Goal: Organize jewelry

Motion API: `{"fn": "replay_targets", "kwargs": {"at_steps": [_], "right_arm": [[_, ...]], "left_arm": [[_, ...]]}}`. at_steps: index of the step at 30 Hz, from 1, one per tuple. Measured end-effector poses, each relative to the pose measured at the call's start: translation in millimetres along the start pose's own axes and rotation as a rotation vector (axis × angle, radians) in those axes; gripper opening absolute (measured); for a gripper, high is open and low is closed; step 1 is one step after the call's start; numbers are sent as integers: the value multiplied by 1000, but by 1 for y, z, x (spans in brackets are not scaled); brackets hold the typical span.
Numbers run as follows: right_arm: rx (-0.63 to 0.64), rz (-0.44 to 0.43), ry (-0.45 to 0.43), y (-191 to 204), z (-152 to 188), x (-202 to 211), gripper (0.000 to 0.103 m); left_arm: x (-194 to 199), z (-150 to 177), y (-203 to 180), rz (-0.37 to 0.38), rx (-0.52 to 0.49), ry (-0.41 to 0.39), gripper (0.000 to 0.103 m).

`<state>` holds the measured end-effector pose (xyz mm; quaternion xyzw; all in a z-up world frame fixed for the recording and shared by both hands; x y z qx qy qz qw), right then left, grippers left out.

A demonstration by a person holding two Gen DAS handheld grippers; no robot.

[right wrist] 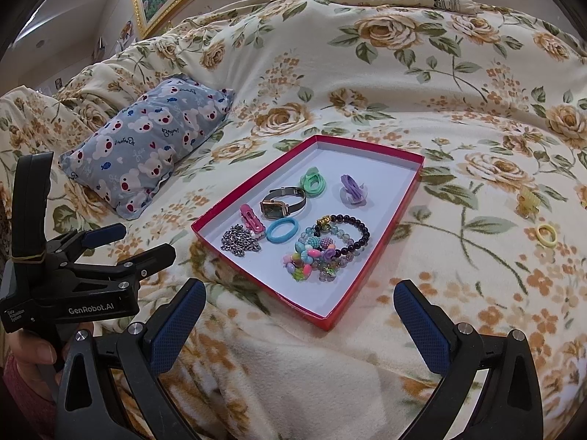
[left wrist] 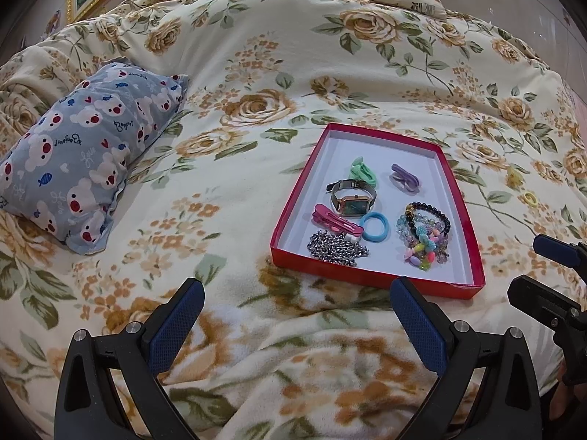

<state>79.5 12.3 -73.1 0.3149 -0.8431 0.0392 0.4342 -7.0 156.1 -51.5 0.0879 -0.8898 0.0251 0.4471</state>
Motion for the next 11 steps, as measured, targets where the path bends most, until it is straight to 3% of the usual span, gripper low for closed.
{"fn": "replay_targets", "kwargs": {"at_steps": [11], "right_arm": [[-11,-3,7,0,1,-3,103]], "left_arm": [[-6,-2,3,15,14,15,102]]}}
Point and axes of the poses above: each gripper's, at about its wrist camera, not at the fingertips, and x roughly against the way its jaws point, y to its left, z to its underside, the point moved 6 cm from there along -x, roughly the way its jaws point, and after that the axes turned 10 degrees about y, right-handed, at the moved point
